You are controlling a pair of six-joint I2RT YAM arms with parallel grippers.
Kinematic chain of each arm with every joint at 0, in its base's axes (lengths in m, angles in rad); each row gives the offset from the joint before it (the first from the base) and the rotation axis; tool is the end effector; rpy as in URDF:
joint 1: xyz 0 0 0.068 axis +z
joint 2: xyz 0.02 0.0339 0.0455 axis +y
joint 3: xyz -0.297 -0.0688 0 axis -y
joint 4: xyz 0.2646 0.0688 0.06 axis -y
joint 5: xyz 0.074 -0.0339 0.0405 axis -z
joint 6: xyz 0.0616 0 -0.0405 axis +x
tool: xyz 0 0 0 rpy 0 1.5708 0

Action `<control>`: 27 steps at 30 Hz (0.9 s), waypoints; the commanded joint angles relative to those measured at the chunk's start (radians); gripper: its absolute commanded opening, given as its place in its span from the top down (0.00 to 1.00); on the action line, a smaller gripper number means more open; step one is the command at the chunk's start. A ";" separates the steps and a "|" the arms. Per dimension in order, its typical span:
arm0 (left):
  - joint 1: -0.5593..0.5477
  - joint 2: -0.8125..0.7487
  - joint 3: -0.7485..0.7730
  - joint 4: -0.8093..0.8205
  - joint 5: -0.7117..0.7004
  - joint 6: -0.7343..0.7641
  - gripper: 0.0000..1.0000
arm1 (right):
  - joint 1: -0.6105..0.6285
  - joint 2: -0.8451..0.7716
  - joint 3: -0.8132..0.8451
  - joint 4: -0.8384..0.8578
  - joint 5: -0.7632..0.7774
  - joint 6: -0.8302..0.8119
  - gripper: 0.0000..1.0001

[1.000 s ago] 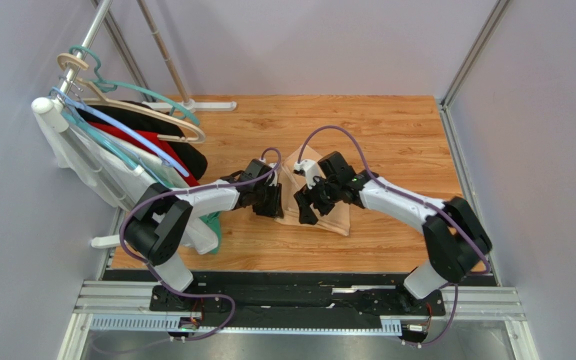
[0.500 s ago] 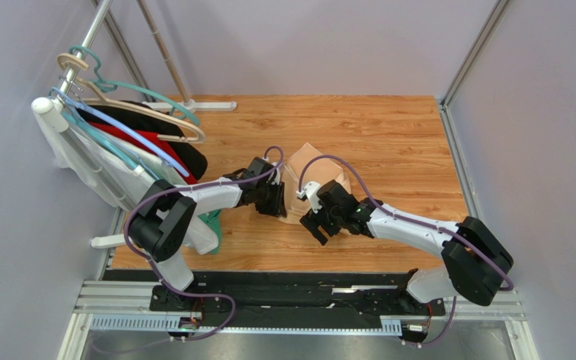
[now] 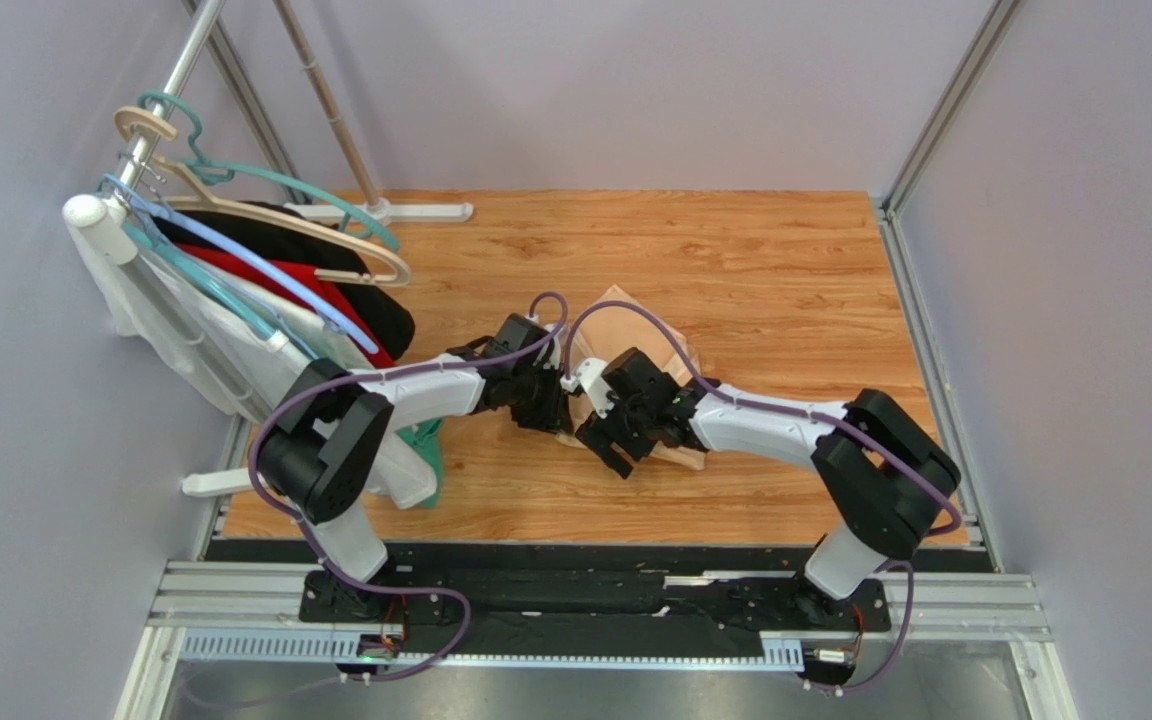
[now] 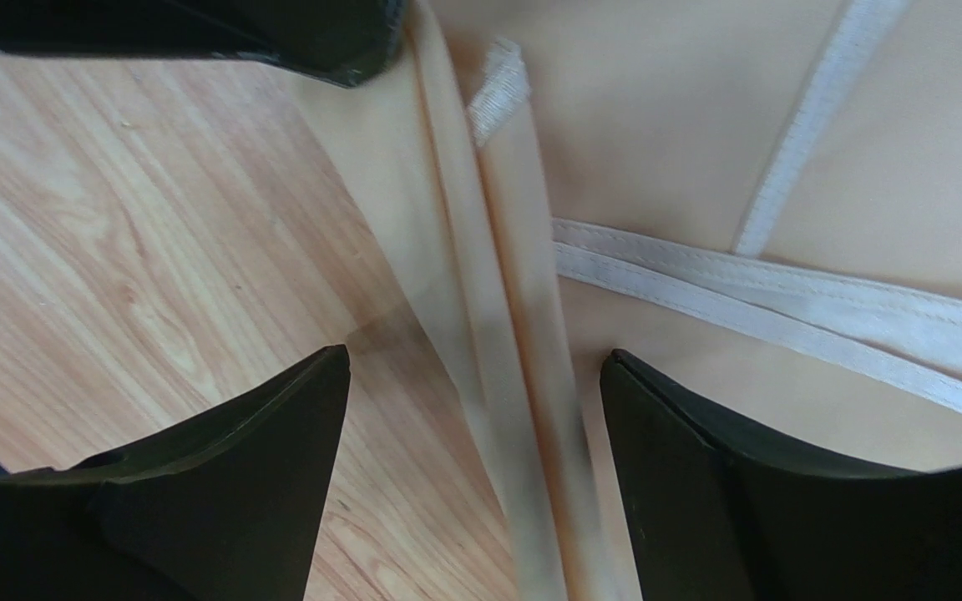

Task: Fold the napkin, place the utensils inside, and roll it up
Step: Roll the napkin with the utensil

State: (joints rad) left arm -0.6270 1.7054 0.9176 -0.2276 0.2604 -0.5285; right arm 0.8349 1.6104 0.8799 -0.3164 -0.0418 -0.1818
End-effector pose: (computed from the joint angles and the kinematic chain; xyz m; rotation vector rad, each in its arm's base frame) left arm 0.2818 -0.2237 0.1491 0.2357 2.7167 -0.7232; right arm 0.2241 0.2513 0.1610 -1.3002 2.3030 0.2798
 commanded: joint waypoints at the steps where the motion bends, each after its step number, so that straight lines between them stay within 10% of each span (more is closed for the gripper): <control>1: -0.004 -0.006 -0.003 -0.044 -0.018 0.025 0.63 | -0.003 0.040 0.056 -0.026 -0.139 0.010 0.23; 27: -0.003 -0.296 -0.310 0.028 0.022 -0.070 0.62 | 0.193 0.108 0.031 -0.032 -0.176 0.295 0.26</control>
State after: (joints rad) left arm -0.6266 1.4612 0.6540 -0.1947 0.2695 -0.5716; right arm 0.9596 1.6844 0.9470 -0.3138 -0.1940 0.0105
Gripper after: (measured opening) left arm 0.382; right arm 0.745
